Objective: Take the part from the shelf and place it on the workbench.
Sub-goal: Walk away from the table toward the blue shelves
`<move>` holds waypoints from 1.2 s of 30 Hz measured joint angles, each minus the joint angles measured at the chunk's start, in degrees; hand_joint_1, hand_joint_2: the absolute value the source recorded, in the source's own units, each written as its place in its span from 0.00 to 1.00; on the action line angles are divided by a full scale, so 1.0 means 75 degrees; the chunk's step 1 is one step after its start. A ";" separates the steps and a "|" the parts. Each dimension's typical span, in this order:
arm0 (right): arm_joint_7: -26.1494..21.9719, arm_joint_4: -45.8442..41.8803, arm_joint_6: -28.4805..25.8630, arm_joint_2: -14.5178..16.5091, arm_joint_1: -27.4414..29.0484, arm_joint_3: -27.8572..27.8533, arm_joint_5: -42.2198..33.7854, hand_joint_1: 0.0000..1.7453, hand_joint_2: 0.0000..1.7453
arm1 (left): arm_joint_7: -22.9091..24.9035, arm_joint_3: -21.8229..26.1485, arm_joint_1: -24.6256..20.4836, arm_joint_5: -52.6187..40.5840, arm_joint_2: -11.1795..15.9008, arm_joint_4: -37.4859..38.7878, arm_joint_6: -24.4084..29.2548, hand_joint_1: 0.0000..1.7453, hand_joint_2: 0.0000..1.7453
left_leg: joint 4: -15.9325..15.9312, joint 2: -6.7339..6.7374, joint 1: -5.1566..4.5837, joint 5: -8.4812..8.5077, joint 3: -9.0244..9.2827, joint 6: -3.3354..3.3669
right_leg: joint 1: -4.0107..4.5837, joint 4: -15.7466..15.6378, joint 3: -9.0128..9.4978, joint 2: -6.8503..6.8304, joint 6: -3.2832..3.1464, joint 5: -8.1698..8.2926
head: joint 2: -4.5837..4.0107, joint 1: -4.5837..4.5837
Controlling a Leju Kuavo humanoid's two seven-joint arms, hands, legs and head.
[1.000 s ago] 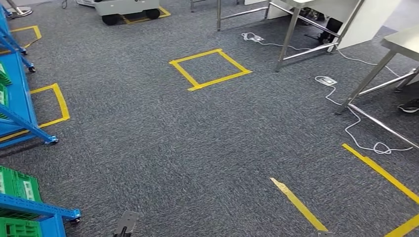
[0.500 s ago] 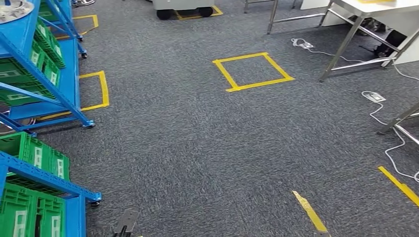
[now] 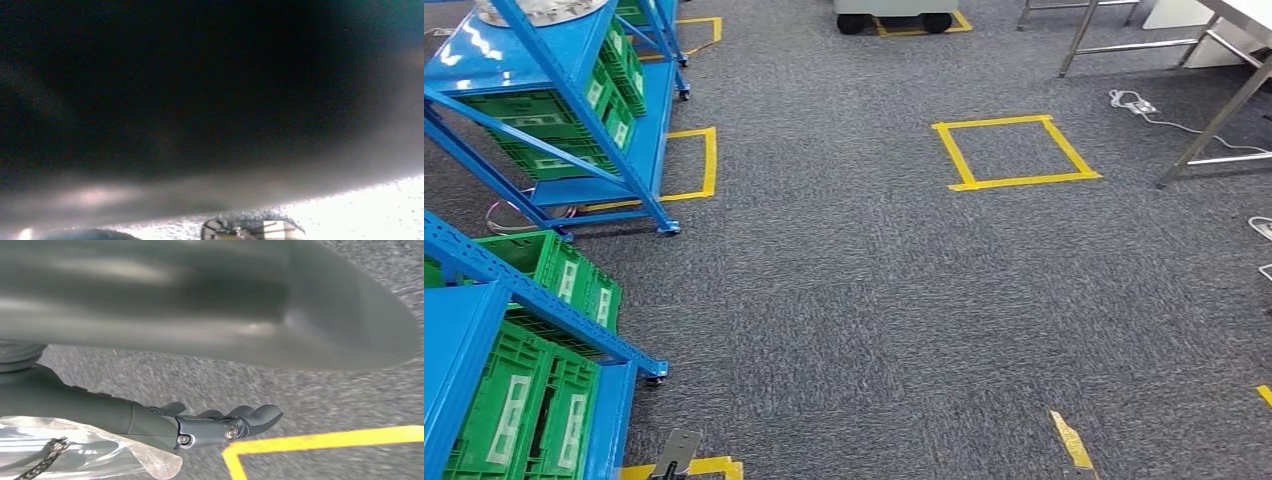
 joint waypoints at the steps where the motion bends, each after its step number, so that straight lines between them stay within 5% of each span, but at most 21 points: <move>1: -0.0003 -0.0001 0.0002 0.0000 -0.0006 0.0001 0.0004 0.00 0.00 | -0.0003 0.0000 -0.0010 0.0005 -0.0001 0.0000 -0.0001 0.00 0.00 | -0.0246 0.0116 -0.0032 0.0036 0.0121 0.0037 | 0.0020 0.0003 0.0023 -0.0074 0.0037 -0.0027 | -0.0001 0.0007; 4: -0.0009 -0.0009 0.0004 -0.0001 -0.0035 0.0024 0.0028 0.00 0.00 | -0.0007 0.0001 0.0013 0.0014 0.0005 0.0000 -0.0007 0.00 0.00 | -0.0402 0.0025 -0.0057 0.0014 0.0157 0.0148 | 0.0031 -0.0012 0.0069 -0.0261 0.0160 -0.0095 | -0.0001 0.0012; 6: -0.0017 -0.0015 0.0007 -0.0001 -0.0046 0.0054 0.0047 0.00 0.00 | -0.0008 0.0004 0.0030 0.0017 0.0007 0.0000 -0.0014 0.00 0.00 | -0.0461 -0.0136 -0.0017 0.0042 0.0185 0.0231 | -0.0001 0.0240 -0.0039 0.0023 0.0239 -0.0291 | -0.0001 0.0044; 8: -0.0022 -0.0019 0.0011 -0.0001 -0.0026 0.0076 0.0058 0.00 0.00 | -0.0010 0.0008 0.0005 0.0021 -0.0003 0.0000 -0.0025 0.00 0.00 | -0.0485 -0.0313 0.0007 0.0050 0.0201 0.0293 | -0.0022 0.1125 -0.0471 0.0460 0.0284 -0.0731 | -0.0001 0.0089; 10: -0.0013 -0.0020 0.0011 -0.0001 0.0009 0.0090 0.0070 0.00 0.00 | -0.0010 0.0010 -0.0004 0.0024 -0.0012 0.0000 -0.0036 0.00 0.00 | -0.0479 -0.0513 0.0005 0.0040 0.0206 0.0320 | -0.0024 0.2090 -0.1003 0.0602 0.0302 -0.1051 | 0.0000 0.0096; 11: -0.0008 -0.0020 0.0010 -0.0001 0.0019 0.0094 0.0079 0.00 0.00 | -0.0010 0.0012 0.0005 0.0024 -0.0014 0.0000 -0.0041 0.00 0.00 | -0.0475 -0.0619 0.0005 0.0035 0.0217 0.0320 | -0.0024 0.2242 -0.1133 0.0620 0.0303 -0.1000 | 0.0000 0.0097; 13: 0.0001 -0.0022 0.0008 -0.0007 0.0024 0.0103 0.0101 0.00 0.00 | -0.0010 0.0015 0.0019 0.0025 -0.0017 0.0000 -0.0053 0.00 0.00 | -0.0467 -0.0843 0.0018 0.0012 0.0261 0.0291 | -0.0040 0.1649 -0.0962 0.0702 0.0296 -0.0463 | 0.0000 0.0097; 15: 0.0004 -0.0023 0.0012 -0.0011 0.0027 0.0111 0.0128 0.00 0.00 | -0.0009 0.0020 0.0011 0.0027 -0.0023 0.0000 -0.0063 0.00 0.00 | -0.0441 -0.1051 0.0026 -0.0030 0.0291 0.0225 | -0.0092 0.0633 -0.0532 0.1052 0.0289 0.0042 | 0.0000 0.0101; 17: 0.0017 -0.0023 0.0020 -0.0009 0.0032 0.0123 0.0152 0.00 0.00 | -0.0005 0.0023 0.0003 0.0032 -0.0023 0.0000 -0.0071 0.00 0.00 | -0.0414 -0.1223 0.0032 -0.0033 0.0250 0.0138 | -0.0114 0.0165 -0.0282 0.1299 0.0243 0.0114 | 0.0000 0.0102; 19: 0.0031 -0.0023 0.0024 -0.0007 0.0035 0.0146 0.0170 0.00 0.00 | 0.0004 0.0023 0.0029 0.0038 -0.0017 0.0000 -0.0077 0.00 0.00 | -0.0407 -0.1351 0.0055 -0.0022 0.0198 0.0053 | -0.0099 0.0104 -0.0213 0.1184 0.0153 0.0080 | 0.0000 0.0098; 21: 0.0032 -0.0026 0.0022 -0.0007 0.0036 0.0168 0.0180 0.00 0.00 | 0.0012 0.0023 0.0055 0.0041 -0.0010 0.0000 -0.0079 0.00 0.00 | -0.0203 -0.1089 0.0047 -0.0174 0.0097 -0.0027 | -0.0102 0.0058 -0.0172 0.1000 0.0057 0.0083 | 0.0000 0.0064; 23: 0.0030 -0.0031 0.0018 -0.0009 0.0052 0.0176 0.0188 0.00 0.00 | 0.0013 0.0023 0.0028 0.0047 -0.0009 0.0000 -0.0080 0.00 0.00 | 0.0589 -0.0630 0.0039 -0.0591 -0.0283 -0.0094 | -0.0081 0.0030 -0.0125 0.0763 -0.0029 0.0058 | 0.0000 0.0020; 25: 0.0034 -0.0033 0.0020 -0.0009 0.0079 0.0180 0.0204 0.00 0.00 | 0.0013 0.0023 0.0009 0.0063 -0.0009 0.0000 -0.0086 0.00 0.00 | 0.1586 -0.0466 0.0058 -0.0960 -0.0779 -0.0128 | -0.0046 0.0030 -0.0086 0.0507 -0.0078 0.0012 | -0.0001 0.0005; 26: 0.0036 -0.0033 0.0023 -0.0009 0.0085 0.0186 0.0213 0.00 0.00 | 0.0013 0.0023 0.0019 0.0074 -0.0008 0.0000 -0.0090 0.00 0.00 | 0.1815 -0.0451 0.0062 -0.0962 -0.0898 -0.0131 | -0.0034 0.0030 -0.0061 0.0395 -0.0086 -0.0012 | -0.0001 0.0003; 28: 0.0038 -0.0032 0.0026 -0.0009 0.0078 0.0211 0.0227 0.00 0.00 | 0.0015 0.0024 0.0044 0.0084 -0.0004 0.0000 -0.0099 0.00 0.00 | 0.1382 -0.0396 0.0055 -0.0536 -0.0701 -0.0096 | -0.0017 0.0030 0.0014 0.0202 -0.0082 -0.0068 | 0.0000 0.0000; 30: 0.0038 -0.0032 0.0026 -0.0009 0.0068 0.0243 0.0237 0.00 0.00 | 0.0017 0.0024 0.0040 0.0086 0.0002 0.0000 -0.0111 0.00 0.00 | 0.0364 -0.0088 -0.0011 -0.0031 -0.0206 0.0006 | 0.0014 0.0027 0.0090 0.0028 -0.0046 -0.0142 | -0.0001 0.0004; 32: 0.0044 -0.0032 0.0025 -0.0009 0.0070 0.0269 0.0253 0.00 0.00 | 0.0025 0.0023 0.0009 0.0088 0.0002 0.0000 -0.0124 0.00 0.00 | -0.0216 0.0166 -0.0092 0.0079 0.0062 0.0103 | 0.0053 0.0028 0.0139 -0.0144 0.0031 -0.0206 | -0.0001 0.0010; 34: 0.0062 -0.0032 0.0025 -0.0009 0.0055 0.0295 0.0282 0.00 0.00 | 0.0037 0.0024 0.0011 0.0092 0.0003 0.0000 -0.0133 0.00 0.00 | -0.0307 0.0070 -0.0111 0.0039 0.0073 0.0157 | 0.0073 0.0016 0.0187 -0.0317 0.0109 -0.0239 | 0.0000 0.0017; 36: 0.0095 -0.0032 0.0020 -0.0009 0.0013 0.0330 0.0327 0.00 0.00 | 0.0056 0.0029 0.0055 0.0095 0.0009 0.0000 -0.0135 0.00 0.00 | -0.0360 -0.0091 -0.0069 0.0068 0.0090 0.0216 | 0.0055 0.0205 0.0116 -0.0075 0.0197 -0.0378 | 0.0000 0.0037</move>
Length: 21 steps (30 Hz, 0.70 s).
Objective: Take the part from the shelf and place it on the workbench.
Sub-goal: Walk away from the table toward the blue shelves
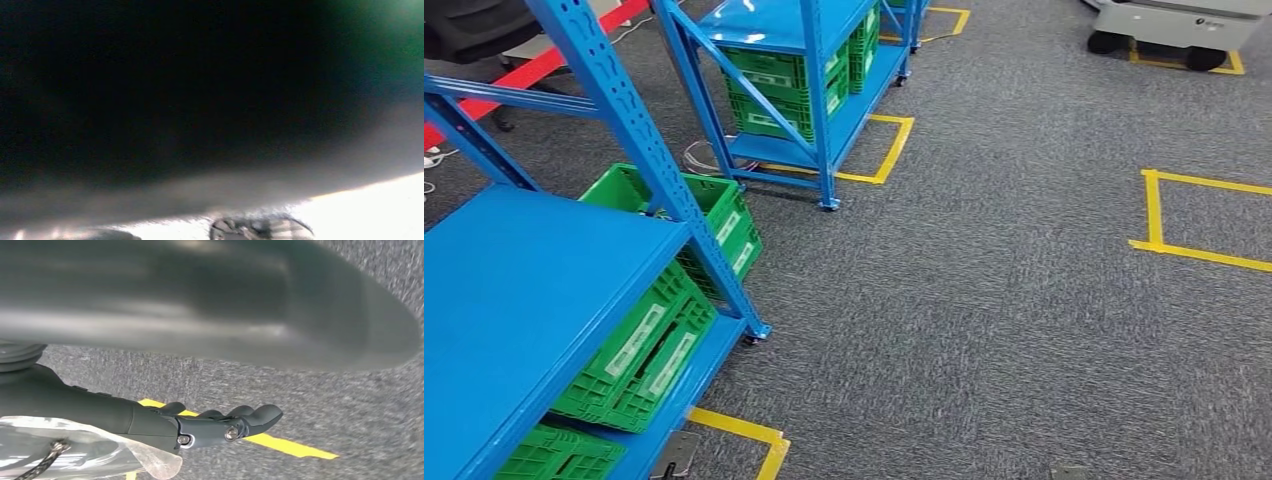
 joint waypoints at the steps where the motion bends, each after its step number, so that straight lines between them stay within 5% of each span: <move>1: 0.0018 0.0002 -0.0007 0.0001 -0.0013 0.0021 0.0026 0.00 0.00 | 0.0009 0.0004 0.0004 0.0002 -0.0001 0.0000 0.0001 0.00 0.00 | -0.0029 -0.0078 0.0029 0.0012 0.0016 0.0037 | -0.0012 0.0294 -0.0135 0.0237 0.0034 -0.0167 | 0.0000 0.0013; 2: 0.0040 0.0008 -0.0020 0.0001 -0.0012 0.0045 0.0062 0.00 0.00 | 0.0024 0.0007 -0.0004 0.0009 -0.0006 0.0000 0.0001 0.00 0.00 | -0.0040 -0.0162 0.0047 0.0016 0.0025 0.0065 | -0.0029 0.0753 -0.0362 0.0500 0.0058 -0.0394 | 0.0000 0.0028; 4: 0.0082 0.0025 -0.0082 0.0003 0.0016 0.0106 0.0177 0.00 0.00 | 0.0067 0.0009 -0.0035 0.0036 -0.0020 0.0000 0.0002 0.00 0.00 | -0.0037 -0.0363 0.0054 0.0010 0.0027 0.0101 | -0.0045 0.1759 -0.0893 0.0690 0.0067 -0.0792 | 0.0000 0.0048; 6: 0.0116 0.0041 -0.0167 0.0003 0.0033 0.0189 0.0309 0.00 0.00 | 0.0117 0.0011 -0.0035 0.0063 -0.0024 0.0000 0.0020 0.00 0.00 | -0.0029 -0.0584 0.0061 0.0005 0.0043 0.0100 | -0.0058 0.2035 -0.1150 0.0707 0.0079 -0.0676 | 0.0000 0.0051; 8: 0.0139 0.0052 -0.0223 0.0002 0.0030 0.0270 0.0386 0.00 0.00 | 0.0133 0.0015 -0.0028 0.0070 -0.0029 0.0000 0.0049 0.00 0.00 | -0.0015 -0.0807 0.0086 -0.0015 0.0075 0.0063 | -0.0094 0.1186 -0.0878 0.0818 0.0094 -0.0034 | -0.0001 0.0056; 9: 0.0151 0.0062 -0.0238 0.0002 0.0025 0.0304 0.0407 0.00 0.00 | 0.0128 0.0017 -0.0029 0.0070 -0.0031 0.0000 0.0060 0.00 0.00 | 0.0003 -0.0906 0.0092 -0.0029 0.0078 0.0025 | -0.0125 0.0679 -0.0677 0.1021 0.0105 0.0218 | -0.0001 0.0065; 12: 0.0172 0.0106 -0.0281 0.0003 0.0024 0.0372 0.0446 0.00 0.00 | 0.0109 0.0020 -0.0029 0.0070 -0.0031 0.0000 0.0079 0.00 0.00 | 0.0065 -0.1172 0.0115 -0.0018 -0.0016 -0.0124 | -0.0166 0.0024 -0.0348 0.1440 0.0052 0.0353 | 0.0000 0.0073; 14: 0.0176 0.0126 -0.0314 0.0007 0.0026 0.0421 0.0499 0.00 0.00 | 0.0103 0.0020 0.0005 0.0070 -0.0025 0.0000 0.0088 0.00 0.00 | 0.0069 -0.1267 0.0141 -0.0001 -0.0067 -0.0214 | -0.0155 -0.0014 -0.0311 0.1275 -0.0044 0.0368 | 0.0000 0.0073; 16: 0.0176 0.0138 -0.0370 0.0006 0.0021 0.0477 0.0557 0.00 0.00 | 0.0098 0.0022 0.0025 0.0070 -0.0017 0.0000 0.0088 0.00 0.00 | 0.0349 -0.0930 0.0123 -0.0190 -0.0208 -0.0295 | -0.0164 -0.0066 -0.0272 0.1069 -0.0159 0.0386 | 0.0000 0.0021; 18: 0.0179 0.0140 -0.0431 0.0003 0.0032 0.0522 0.0601 0.00 0.00 | 0.0082 0.0023 0.0002 0.0070 -0.0017 0.0000 0.0082 0.00 0.00 | 0.1240 -0.0474 0.0118 -0.0638 -0.0637 -0.0360 | -0.0146 -0.0093 -0.0239 0.0819 -0.0245 0.0367 | 0.0000 -0.0039; 20: 0.0184 0.0141 -0.0466 0.0004 0.0050 0.0556 0.0639 0.00 0.00 | 0.0063 0.0023 -0.0003 0.0070 -0.0017 0.0000 0.0071 0.00 0.00 | 0.2149 -0.0352 0.0138 -0.0939 -0.1080 -0.0386 | -0.0121 -0.0092 -0.0212 0.0558 -0.0278 0.0330 | 0.0000 -0.0046; 21: 0.0187 0.0141 -0.0478 0.0004 0.0050 0.0574 0.0656 0.00 0.00 | 0.0055 0.0023 0.0010 0.0070 -0.0017 0.0000 0.0065 0.00 0.00 | 0.2266 -0.0339 0.0141 -0.0888 -0.1137 -0.0382 | -0.0114 -0.0092 -0.0193 0.0446 -0.0281 0.0311 | 0.0000 -0.0049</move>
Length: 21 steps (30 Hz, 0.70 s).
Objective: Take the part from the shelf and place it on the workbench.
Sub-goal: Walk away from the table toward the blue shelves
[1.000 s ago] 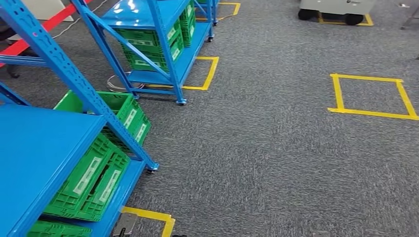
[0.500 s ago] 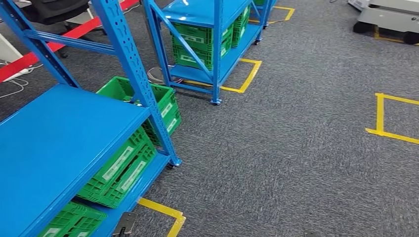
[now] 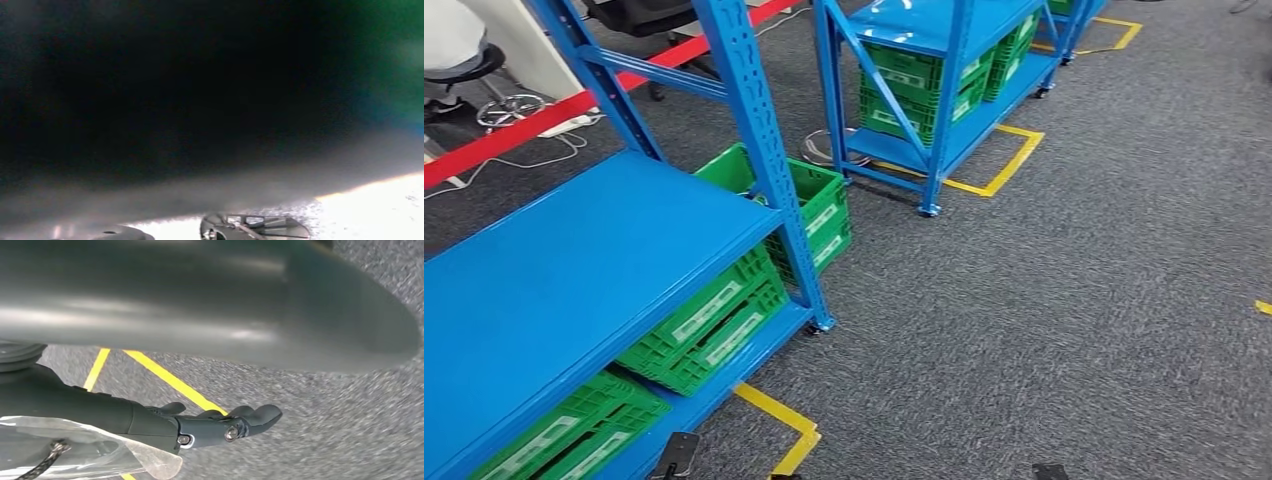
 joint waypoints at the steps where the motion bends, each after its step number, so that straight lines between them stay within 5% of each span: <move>1: 0.0001 0.0001 -0.0012 0.0000 -0.0008 0.0019 0.0015 0.00 0.00 | -0.0007 0.0001 0.0014 0.0000 0.0001 0.0000 -0.0004 0.00 0.00 | -0.0199 0.0021 -0.0002 0.0195 0.0099 0.0019 | 0.0007 0.0000 0.0028 -0.0098 0.0003 -0.0020 | 0.0000 -0.0001; 4: 0.0001 0.0003 -0.0045 0.0000 -0.0039 0.0079 0.0045 0.00 0.00 | -0.0028 0.0006 0.0010 0.0000 0.0012 0.0000 -0.0008 0.00 0.00 | -0.1683 0.0498 -0.0108 0.0876 0.0858 0.0197 | 0.0051 -0.0003 0.0136 -0.0355 0.0061 -0.0111 | 0.0000 0.0000; 6: 0.0003 0.0006 -0.0056 0.0000 -0.0050 0.0106 0.0052 0.00 0.00 | -0.0041 0.0006 -0.0014 0.0002 0.0013 0.0000 -0.0009 0.00 0.00 | -0.2130 0.0770 -0.0199 0.0919 0.1063 0.0300 | 0.0093 -0.0011 0.0178 -0.0529 0.0136 -0.0163 | 0.0000 0.0002; 8: -0.0004 0.0007 -0.0068 0.0000 -0.0068 0.0140 0.0061 0.00 0.00 | -0.0051 0.0007 0.0006 0.0017 0.0013 0.0000 -0.0010 0.00 0.00 | -0.2202 0.0619 -0.0187 0.0930 0.1061 0.0351 | 0.0111 -0.0045 0.0218 -0.0689 0.0205 -0.0196 | 0.0000 0.0003; 11: -0.0037 0.0004 -0.0100 -0.0006 -0.0104 0.0194 0.0087 0.00 0.00 | -0.0083 0.0019 0.0030 0.0068 0.0015 0.0000 -0.0020 0.00 0.00 | -0.2326 0.0328 -0.0094 0.1002 0.1110 0.0455 | 0.0071 0.0483 -0.0019 -0.0159 0.0303 -0.0550 | -0.0001 0.0053; 12: -0.0044 0.0005 -0.0108 -0.0008 -0.0101 0.0205 0.0097 0.00 0.00 | -0.0097 0.0022 0.0021 0.0080 0.0012 0.0000 -0.0030 0.00 0.00 | -0.2332 0.0230 -0.0088 0.1005 0.1109 0.0474 | 0.0060 0.0972 -0.0254 0.0084 0.0325 -0.0772 | -0.0001 0.0079; 14: -0.0046 0.0007 -0.0114 -0.0008 -0.0078 0.0225 0.0109 0.00 0.00 | -0.0114 0.0024 0.0018 0.0093 0.0002 0.0000 -0.0049 0.00 0.00 | -0.2329 0.0006 -0.0084 0.1001 0.1111 0.0488 | 0.0052 0.1966 -0.0810 0.0242 0.0360 -0.1085 | 0.0000 0.0098; 16: -0.0046 0.0007 -0.0114 -0.0010 -0.0068 0.0246 0.0118 0.00 0.00 | -0.0122 0.0028 0.0037 0.0103 0.0001 0.0000 -0.0060 0.00 0.00 | -0.2323 -0.0226 -0.0078 0.0993 0.1133 0.0480 | 0.0048 0.2022 -0.0986 0.0264 0.0373 -0.0819 | 0.0000 0.0104; 17: -0.0047 0.0006 -0.0115 -0.0014 -0.0069 0.0259 0.0122 0.00 0.00 | -0.0122 0.0030 0.0042 0.0108 0.0001 0.0000 -0.0063 0.00 0.00 | -0.2318 -0.0340 -0.0071 0.0983 0.1153 0.0465 | 0.0040 0.1601 -0.0852 0.0304 0.0372 -0.0487 | 0.0000 0.0108; 19: -0.0053 0.0006 -0.0117 -0.0024 -0.0070 0.0276 0.0129 0.00 0.00 | -0.0130 0.0034 0.0034 0.0112 0.0001 0.0000 -0.0067 0.00 0.00 | -0.2284 -0.0541 -0.0063 0.0956 0.1164 0.0405 | -0.0015 0.0580 -0.0446 0.0661 0.0360 0.0034 | 0.0000 0.0119; 21: -0.0070 0.0007 -0.0119 -0.0028 -0.0066 0.0289 0.0136 0.00 0.00 | -0.0144 0.0035 0.0026 0.0121 0.0003 0.0000 -0.0076 0.00 0.00 | -0.2244 -0.0712 -0.0054 0.0966 0.1098 0.0315 | -0.0050 0.0118 -0.0224 0.0972 0.0306 0.0138 | 0.0000 0.0128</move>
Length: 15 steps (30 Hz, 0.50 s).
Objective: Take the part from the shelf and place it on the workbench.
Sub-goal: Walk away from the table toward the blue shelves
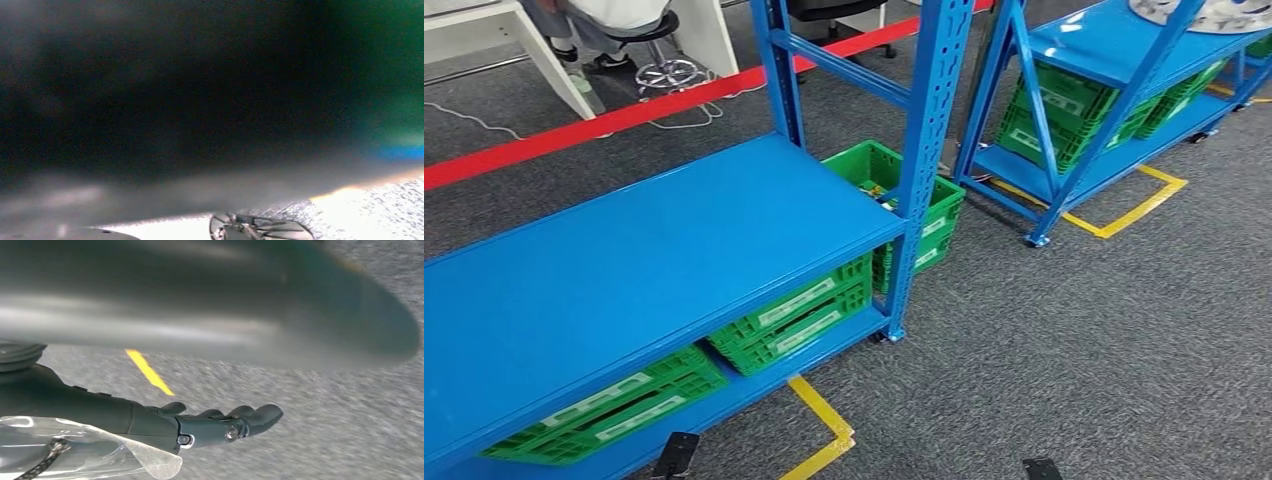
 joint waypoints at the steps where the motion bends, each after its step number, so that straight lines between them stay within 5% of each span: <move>1: -0.0009 0.0000 -0.0002 0.0000 0.0008 0.0007 0.0003 0.00 0.00 | -0.0006 0.0000 0.0005 0.0006 0.0002 0.0000 -0.0005 0.00 0.00 | 0.0014 -0.0090 0.0007 0.0020 -0.0041 -0.0048 | 0.0006 -0.0031 0.0024 0.0005 -0.0039 -0.0018 | 0.0000 -0.0001; 3: -0.0020 -0.0002 -0.0007 -0.0003 0.0016 0.0026 0.0011 0.00 0.00 | -0.0012 0.0000 0.0034 0.0015 0.0010 0.0000 -0.0012 0.00 0.00 | 0.0040 -0.0162 0.0021 0.0008 -0.0087 -0.0131 | -0.0001 -0.0051 0.0060 -0.0175 -0.0137 -0.0008 | 0.0000 -0.0007; 4: -0.0027 -0.0005 -0.0011 -0.0007 0.0018 0.0033 0.0015 0.00 0.00 | -0.0015 0.0001 0.0039 0.0017 0.0012 0.0000 -0.0013 0.00 0.00 | 0.0174 -0.0035 0.0016 -0.0084 -0.0150 -0.0173 | -0.0009 -0.0073 0.0084 -0.0278 -0.0189 -0.0006 | 0.0000 -0.0046; 7: -0.0037 -0.0012 -0.0030 -0.0015 0.0050 0.0048 0.0020 0.00 0.00 | -0.0026 0.0001 0.0003 0.0020 0.0009 0.0000 -0.0013 0.00 0.00 | 0.1476 0.0592 0.0023 -0.0730 -0.0766 -0.0284 | 0.0017 -0.0102 0.0140 -0.0648 -0.0300 -0.0040 | 0.0000 -0.0141; 9: -0.0038 -0.0012 -0.0047 -0.0015 0.0088 0.0052 0.0020 0.00 0.00 | -0.0031 0.0001 0.0011 0.0024 0.0009 0.0000 -0.0013 0.00 0.00 | 0.2219 0.0710 0.0046 -0.0933 -0.1129 -0.0310 | 0.0043 -0.0101 0.0164 -0.0891 -0.0316 -0.0073 | 0.0000 -0.0141; 10: -0.0041 -0.0012 -0.0061 -0.0015 0.0095 0.0055 0.0023 0.00 0.00 | -0.0035 0.0002 0.0029 0.0026 0.0009 0.0000 -0.0013 0.00 0.00 | 0.2179 0.0725 0.0050 -0.0815 -0.1107 -0.0301 | 0.0052 -0.0101 0.0183 -0.0993 -0.0316 -0.0090 | 0.0000 -0.0141; 12: -0.0055 -0.0012 -0.0098 -0.0015 0.0095 0.0065 0.0039 0.00 0.00 | -0.0063 0.0003 0.0052 0.0031 0.0012 0.0000 -0.0013 0.00 0.00 | 0.1291 0.0864 0.0024 -0.0282 -0.0645 -0.0215 | 0.0074 -0.0104 0.0249 -0.1174 -0.0306 -0.0134 | 0.0000 -0.0142; 15: -0.0086 -0.0012 -0.0149 -0.0012 0.0105 0.0090 0.0057 0.00 0.00 | -0.0142 0.0003 0.0025 0.0039 0.0023 0.0000 -0.0012 0.00 0.00 | 0.0123 0.1376 -0.0127 0.0026 -0.0048 -0.0020 | 0.0133 -0.0109 0.0322 -0.1412 -0.0223 -0.0218 | 0.0000 -0.0140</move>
